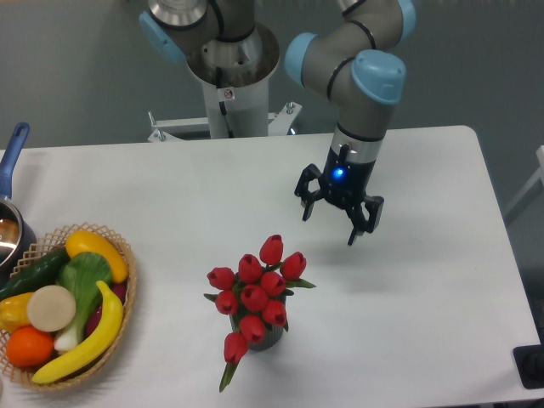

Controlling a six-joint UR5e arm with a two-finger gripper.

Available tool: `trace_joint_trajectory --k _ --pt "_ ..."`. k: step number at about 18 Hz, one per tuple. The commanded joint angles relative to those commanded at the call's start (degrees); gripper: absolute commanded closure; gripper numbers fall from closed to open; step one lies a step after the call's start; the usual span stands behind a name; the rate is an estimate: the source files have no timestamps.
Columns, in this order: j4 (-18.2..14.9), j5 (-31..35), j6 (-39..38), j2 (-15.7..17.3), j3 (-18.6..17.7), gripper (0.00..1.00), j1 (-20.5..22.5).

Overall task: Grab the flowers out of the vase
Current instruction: 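Move the open gripper down toward the red tulip stems above the vase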

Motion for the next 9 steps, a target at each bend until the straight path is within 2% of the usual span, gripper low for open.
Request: trace_joint_trajectory --k 5,9 --pt "0.0 -20.6 -4.6 -1.9 1.9 0.00 0.3" --pt "0.0 -23.1 -4.7 -2.5 1.8 0.00 0.2"
